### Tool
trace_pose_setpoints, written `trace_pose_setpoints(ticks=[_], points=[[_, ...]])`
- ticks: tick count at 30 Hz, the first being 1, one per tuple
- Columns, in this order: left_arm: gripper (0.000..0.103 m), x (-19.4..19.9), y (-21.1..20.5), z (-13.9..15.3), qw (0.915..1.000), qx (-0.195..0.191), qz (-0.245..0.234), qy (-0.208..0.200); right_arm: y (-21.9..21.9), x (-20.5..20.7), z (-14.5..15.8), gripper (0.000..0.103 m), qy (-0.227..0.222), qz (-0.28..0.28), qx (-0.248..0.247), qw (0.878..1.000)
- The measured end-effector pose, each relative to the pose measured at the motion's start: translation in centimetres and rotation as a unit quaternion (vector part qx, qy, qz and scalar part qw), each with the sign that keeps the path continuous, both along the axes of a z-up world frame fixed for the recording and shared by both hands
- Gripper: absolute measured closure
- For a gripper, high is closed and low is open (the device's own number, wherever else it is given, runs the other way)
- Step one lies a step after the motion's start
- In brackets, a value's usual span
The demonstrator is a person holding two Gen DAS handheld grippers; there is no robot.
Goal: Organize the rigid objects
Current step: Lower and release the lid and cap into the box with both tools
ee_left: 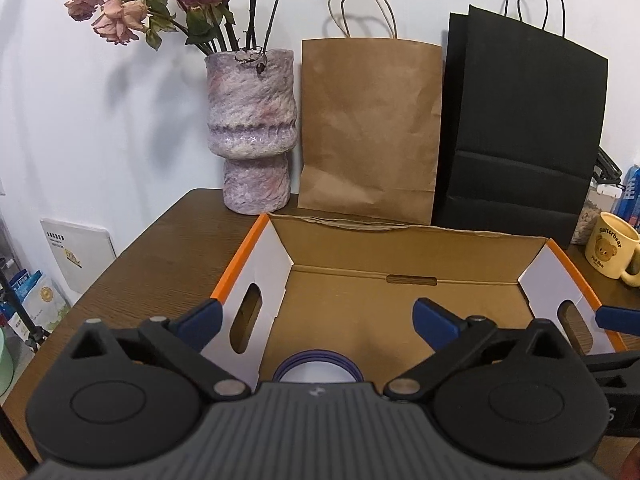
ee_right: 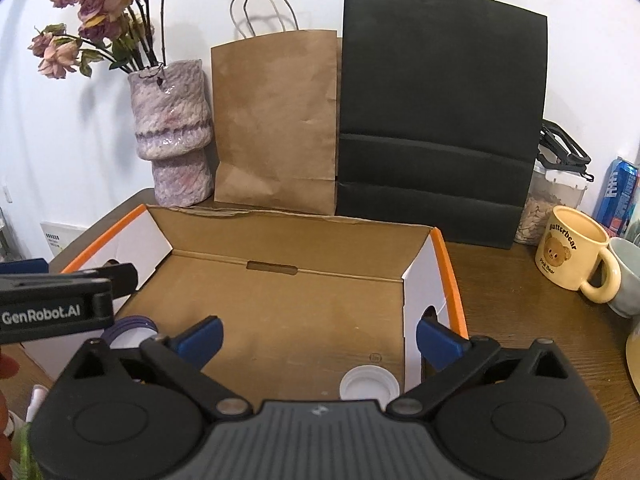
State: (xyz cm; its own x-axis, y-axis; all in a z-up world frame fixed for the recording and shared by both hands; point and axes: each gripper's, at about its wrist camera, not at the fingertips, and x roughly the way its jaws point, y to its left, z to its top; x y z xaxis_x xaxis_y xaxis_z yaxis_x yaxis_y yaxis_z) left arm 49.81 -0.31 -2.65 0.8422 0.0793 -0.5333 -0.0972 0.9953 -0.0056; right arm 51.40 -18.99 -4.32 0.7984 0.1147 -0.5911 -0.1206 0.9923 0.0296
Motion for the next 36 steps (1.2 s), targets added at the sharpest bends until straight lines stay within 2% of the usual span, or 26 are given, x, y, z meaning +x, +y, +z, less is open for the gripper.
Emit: trace_pose_setpoints(ticks=[21, 36], points=[[0.000, -1.7, 0.3, 1.2, 0.9998, -0.011, 0.001, -0.019, -0.2, -1.9, 1.0, 0.000, -0.017, -0.001, 0.002, 1.000], [0.000, -6.1, 0.7, 2.8, 0.9990, -0.012, 0.004, -0.042, -1.3, -6.8, 2.8, 0.000, -0.050, 0.002, 0.018, 0.999]])
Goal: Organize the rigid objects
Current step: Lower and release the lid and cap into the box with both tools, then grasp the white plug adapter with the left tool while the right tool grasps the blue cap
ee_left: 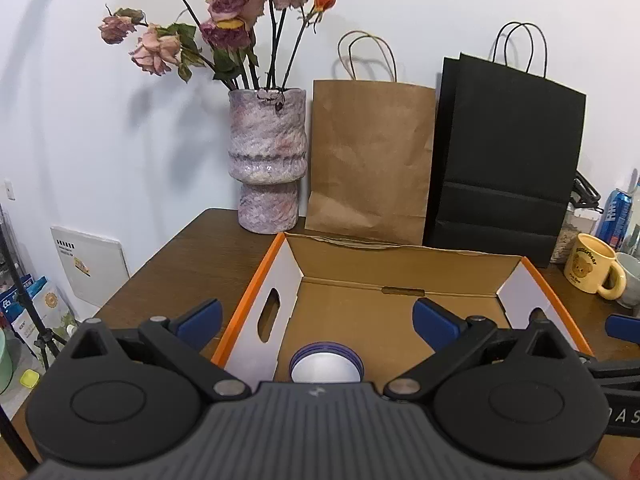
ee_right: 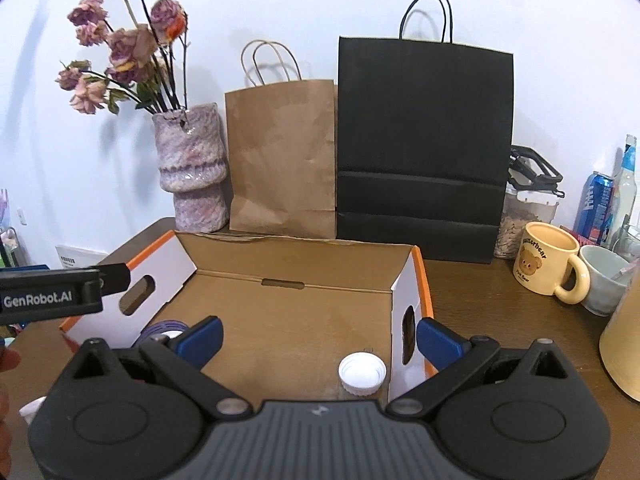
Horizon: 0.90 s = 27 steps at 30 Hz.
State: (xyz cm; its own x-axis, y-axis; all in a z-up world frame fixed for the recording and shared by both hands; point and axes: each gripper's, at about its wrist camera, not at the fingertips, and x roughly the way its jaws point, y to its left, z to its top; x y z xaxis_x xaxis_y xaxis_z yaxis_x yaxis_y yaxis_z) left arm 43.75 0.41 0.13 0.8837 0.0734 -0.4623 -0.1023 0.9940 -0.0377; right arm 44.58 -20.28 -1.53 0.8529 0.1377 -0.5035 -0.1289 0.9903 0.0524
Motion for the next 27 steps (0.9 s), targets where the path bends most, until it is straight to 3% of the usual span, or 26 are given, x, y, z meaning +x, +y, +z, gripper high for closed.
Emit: trace_pose_setpoints(ticks=[8, 27], points=[[0.000, -3.7, 0.2, 0.0, 1.0000, -0.003, -0.006, -0.003, -0.6, -4.5, 0.2, 0.000, -0.017, 0.001, 0.011, 1.000], [0.000, -14.0, -0.1, -1.2, 0.9999, -0.015, -0.007, 0.000, -3.4, -15.5, -2.2, 0.000, 0.002, 0.009, -0.005, 1.000]])
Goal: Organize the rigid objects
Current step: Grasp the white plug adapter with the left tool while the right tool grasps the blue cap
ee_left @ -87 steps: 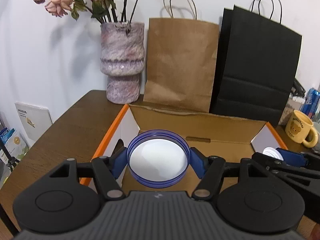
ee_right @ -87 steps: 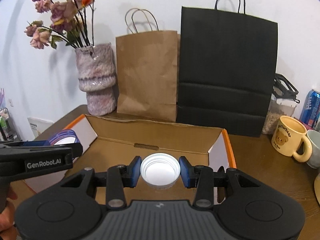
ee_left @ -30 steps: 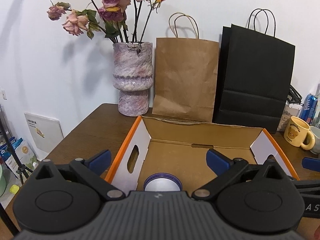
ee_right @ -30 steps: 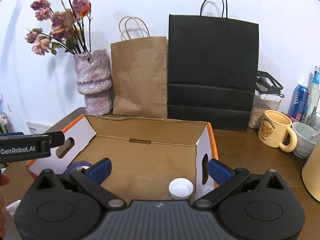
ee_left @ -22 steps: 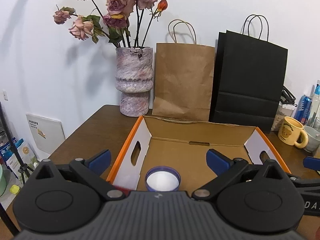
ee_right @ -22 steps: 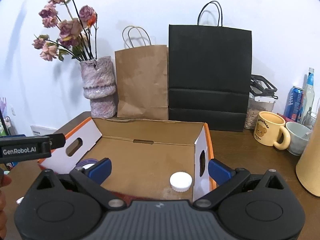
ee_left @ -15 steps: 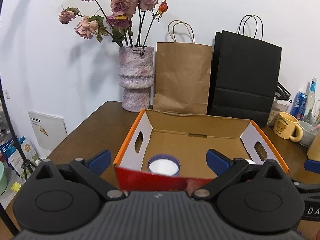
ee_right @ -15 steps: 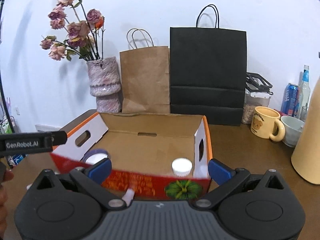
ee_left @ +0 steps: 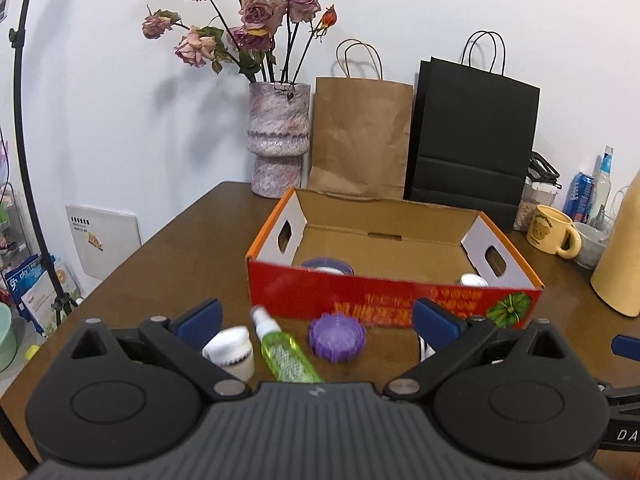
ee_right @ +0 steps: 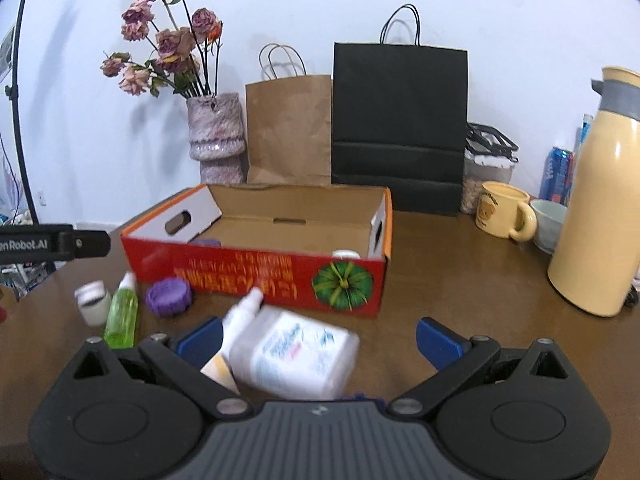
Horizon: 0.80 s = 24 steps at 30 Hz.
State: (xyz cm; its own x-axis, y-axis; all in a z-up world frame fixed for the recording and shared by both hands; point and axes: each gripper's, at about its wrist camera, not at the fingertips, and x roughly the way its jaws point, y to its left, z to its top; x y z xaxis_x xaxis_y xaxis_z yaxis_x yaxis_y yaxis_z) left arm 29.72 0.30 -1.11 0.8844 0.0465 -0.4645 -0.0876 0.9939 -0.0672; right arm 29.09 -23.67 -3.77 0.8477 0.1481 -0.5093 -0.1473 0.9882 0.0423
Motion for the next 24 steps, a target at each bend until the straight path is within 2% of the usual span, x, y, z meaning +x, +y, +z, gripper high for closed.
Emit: trace_pose_setpoints(ticks=[13, 24], points=[[0.000, -4.3, -2.0, -3.0, 0.9995, 0.000, -0.020, 0.024, -2.9, -3.2, -2.2, 0.000, 0.027, 0.009, -0.034, 0.999], [0.000, -4.6, -4.2, -5.0, 0.9986, 0.003, -0.023, 0.048, -3.8, -1.3, -4.6, 0.003, 0.057, 0.053, -0.069, 0.995]])
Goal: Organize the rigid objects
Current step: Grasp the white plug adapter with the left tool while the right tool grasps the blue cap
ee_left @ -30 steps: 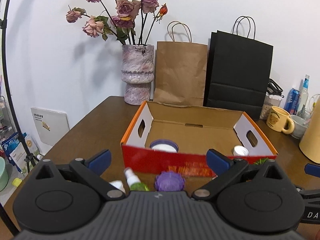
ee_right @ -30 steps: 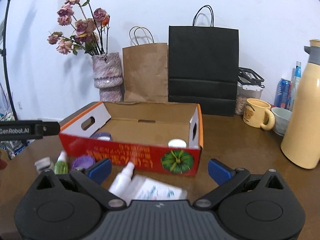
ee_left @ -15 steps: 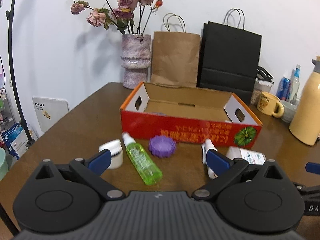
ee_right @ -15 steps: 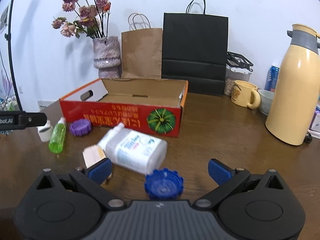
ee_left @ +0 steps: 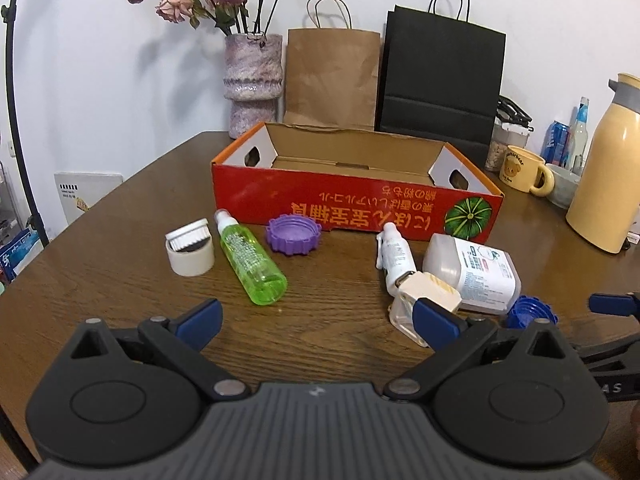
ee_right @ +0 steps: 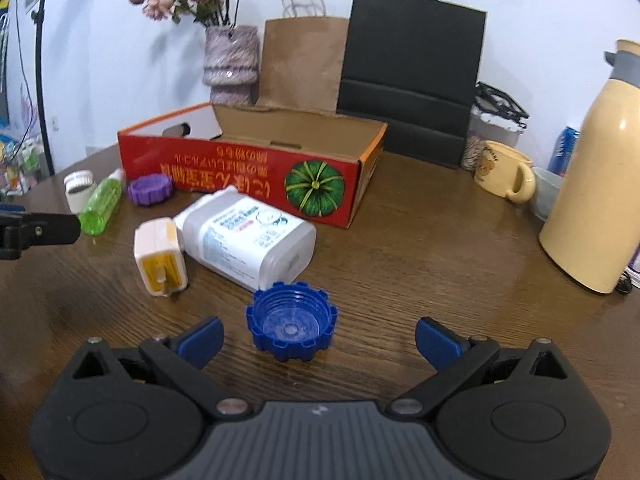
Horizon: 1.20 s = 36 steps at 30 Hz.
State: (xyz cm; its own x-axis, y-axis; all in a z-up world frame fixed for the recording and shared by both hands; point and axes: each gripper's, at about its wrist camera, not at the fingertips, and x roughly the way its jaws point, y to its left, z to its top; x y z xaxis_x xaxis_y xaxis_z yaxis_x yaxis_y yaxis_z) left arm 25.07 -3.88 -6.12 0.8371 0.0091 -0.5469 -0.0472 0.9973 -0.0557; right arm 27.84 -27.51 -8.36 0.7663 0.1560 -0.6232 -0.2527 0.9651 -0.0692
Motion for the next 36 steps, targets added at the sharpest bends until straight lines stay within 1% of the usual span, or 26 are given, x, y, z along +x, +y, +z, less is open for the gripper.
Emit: trace_pose_setpoints(ticks=[4, 7, 8, 10, 11, 12, 15, 20, 28, 33, 36], points=[[0.000, 0.4, -0.8, -0.2, 1.0000, 0.002, 0.002, 0.003, 0.2, 1.4, -0.5, 0.010, 0.013, 0.021, 0.001, 1.000], [0.000, 0.6, -1.3, -0.4, 1.0000, 0.003, 0.001, 0.005, 0.5, 2.2, -0.8, 0.018, 0.022, 0.034, 0.003, 0.999], [0.000, 0.7, -1.6, -0.4, 1.0000, 0.004, 0.001, 0.006, 0.6, 2.4, -1.0, 0.024, 0.025, 0.037, 0.005, 0.999], [0.000, 0.9, -2.0, -0.5, 1.0000, 0.005, 0.000, 0.007, 0.4, 2.5, -1.1, 0.032, 0.028, 0.042, 0.018, 0.999], [0.000, 1.0, -2.2, -0.6, 1.0000, 0.005, -0.001, 0.008, 0.3, 2.4, -1.1, 0.045, 0.029, 0.046, 0.026, 0.998], [0.000, 1.1, -2.4, -0.6, 0.9999, 0.006, -0.001, 0.008, 0.2, 2.3, -1.1, 0.049, 0.028, 0.051, 0.033, 0.998], [0.000, 1.4, -3.1, -0.8, 0.9999, 0.006, -0.004, 0.009, 0.1, 1.9, -1.1, 0.050, 0.014, 0.045, 0.032, 0.998], [0.000, 2.1, -4.2, -1.0, 0.9999, 0.011, -0.007, 0.011, -0.6, 1.6, -0.6, 0.050, -0.006, 0.032, 0.049, 0.998], [0.000, 3.5, -6.5, -1.6, 0.9996, 0.019, -0.007, 0.018, -2.4, 1.6, 0.0, 0.050, -0.033, -0.015, 0.074, 0.997], [0.000, 4.9, -7.5, -2.4, 0.9991, 0.027, 0.008, 0.032, -2.6, 1.6, 0.0, 0.050, -0.036, -0.026, 0.074, 0.996], [0.000, 5.5, -7.8, -2.8, 0.9986, 0.029, 0.025, 0.037, -2.5, 1.5, -0.1, 0.050, -0.038, -0.027, 0.073, 0.996]])
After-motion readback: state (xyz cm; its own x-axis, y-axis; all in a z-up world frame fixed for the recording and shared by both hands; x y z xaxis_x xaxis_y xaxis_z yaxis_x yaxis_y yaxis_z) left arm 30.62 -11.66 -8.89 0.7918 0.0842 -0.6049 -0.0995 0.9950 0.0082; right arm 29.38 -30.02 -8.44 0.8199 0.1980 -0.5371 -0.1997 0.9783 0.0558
